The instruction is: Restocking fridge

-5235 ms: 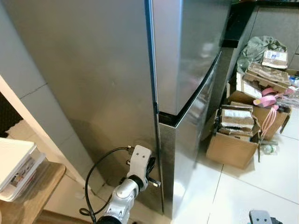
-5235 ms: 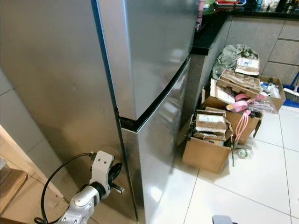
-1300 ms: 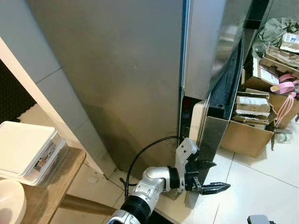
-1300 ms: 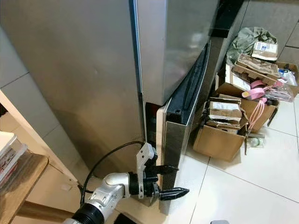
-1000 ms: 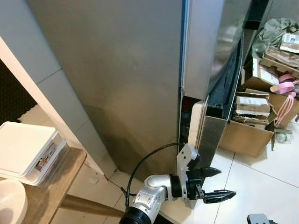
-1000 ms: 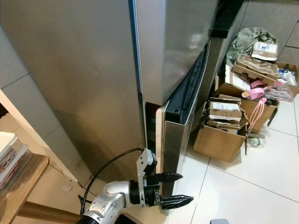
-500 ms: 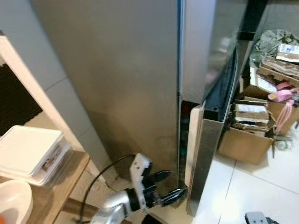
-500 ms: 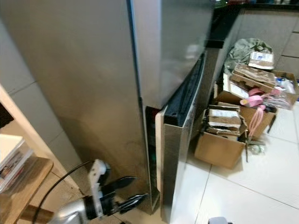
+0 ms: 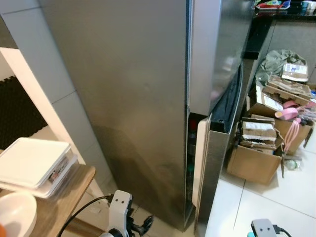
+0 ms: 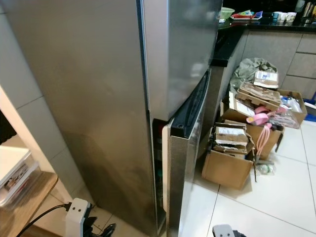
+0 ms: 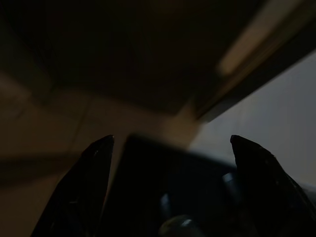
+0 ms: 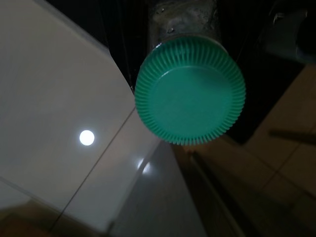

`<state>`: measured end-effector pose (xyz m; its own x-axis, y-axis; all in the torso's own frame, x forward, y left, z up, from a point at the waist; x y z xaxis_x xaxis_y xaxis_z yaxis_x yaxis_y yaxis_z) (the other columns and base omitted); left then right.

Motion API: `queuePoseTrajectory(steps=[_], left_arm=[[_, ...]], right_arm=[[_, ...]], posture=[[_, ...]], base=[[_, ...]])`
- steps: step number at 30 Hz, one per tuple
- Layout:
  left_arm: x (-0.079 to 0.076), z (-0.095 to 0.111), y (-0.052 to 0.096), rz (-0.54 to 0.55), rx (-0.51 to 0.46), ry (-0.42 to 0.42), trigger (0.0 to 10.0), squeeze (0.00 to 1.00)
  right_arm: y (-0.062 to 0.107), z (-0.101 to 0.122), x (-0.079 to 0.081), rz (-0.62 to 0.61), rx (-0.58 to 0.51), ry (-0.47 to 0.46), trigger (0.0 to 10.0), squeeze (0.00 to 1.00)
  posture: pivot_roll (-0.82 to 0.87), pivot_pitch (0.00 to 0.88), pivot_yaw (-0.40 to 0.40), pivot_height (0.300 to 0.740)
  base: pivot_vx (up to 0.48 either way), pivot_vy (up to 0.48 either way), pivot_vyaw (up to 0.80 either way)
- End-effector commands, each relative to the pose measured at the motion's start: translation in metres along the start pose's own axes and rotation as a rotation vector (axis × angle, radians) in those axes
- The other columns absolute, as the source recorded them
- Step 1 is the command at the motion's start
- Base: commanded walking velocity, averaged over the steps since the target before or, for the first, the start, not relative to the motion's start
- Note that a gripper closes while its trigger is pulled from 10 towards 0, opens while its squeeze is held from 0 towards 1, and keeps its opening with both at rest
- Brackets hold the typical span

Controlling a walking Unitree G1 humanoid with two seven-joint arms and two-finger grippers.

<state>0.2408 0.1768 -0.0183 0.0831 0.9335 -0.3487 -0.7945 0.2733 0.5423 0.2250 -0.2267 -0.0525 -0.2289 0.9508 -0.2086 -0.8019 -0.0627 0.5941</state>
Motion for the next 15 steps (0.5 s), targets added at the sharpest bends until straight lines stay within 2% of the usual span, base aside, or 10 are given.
queuePoseTrajectory(steps=[1, 3, 6, 8, 14, 15], left_arm=[[0.006, -0.014, 0.000, 0.075, 0.050, -0.001, 10.0, 0.00], [0.003, -0.023, -0.004, 0.106, 0.092, -0.019, 10.0, 0.00], [0.001, -0.026, -0.006, 0.110, 0.094, -0.018, 10.0, 0.00], [-0.001, -0.028, -0.010, 0.133, 0.083, 0.016, 10.0, 0.00], [0.002, -0.027, -0.015, 0.204, 0.061, 0.109, 10.0, 0.00], [0.002, -0.027, -0.015, 0.204, 0.060, 0.117, 10.0, 0.00]], right_arm=[[-0.001, 0.003, -0.003, -0.023, -0.013, 0.017, 10.0, 0.00], [-0.004, 0.016, -0.006, -0.043, -0.057, 0.033, 10.0, 0.00], [-0.006, 0.021, -0.006, -0.046, -0.074, 0.037, 10.0, 0.00], [-0.010, 0.029, 0.000, -0.034, -0.095, 0.054, 10.0, 0.00], [-0.013, 0.036, 0.006, -0.019, -0.117, 0.071, 10.0, 0.00], [-0.013, 0.036, 0.006, -0.018, -0.119, 0.071, 10.0, 0.00]], posture=[[-0.04, 0.076, 0.061, 0.740], [-0.04, 0.070, 0.057, 0.740], [-0.04, 0.068, 0.054, 0.740], [-0.04, 0.066, 0.045, 0.740], [-0.04, 0.069, 0.036, 0.740], [-0.03, 0.071, 0.035, 0.740]], base=[[0.000, 0.000, 0.00], [0.000, 0.000, 0.00], [0.000, 0.000, 0.00], [0.000, 0.000, 0.00], [0.000, 0.000, 0.00], [0.000, -0.480, 0.00]])
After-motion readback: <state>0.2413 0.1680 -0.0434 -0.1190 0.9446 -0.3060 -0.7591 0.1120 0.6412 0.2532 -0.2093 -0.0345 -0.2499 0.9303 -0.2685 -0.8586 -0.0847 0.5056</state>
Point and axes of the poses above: a point about 5 cm out from each wrist's last joint towards the gripper, its own y axis pointing back from the gripper into the wrist, its own z axis along the axis of the wrist's last joint, x = y × z, the point moved 1 cm from there along -y, pointing out of the wrist towards the gripper, and after that the axes turned 14 degrees about y, right-handed, at the moved point
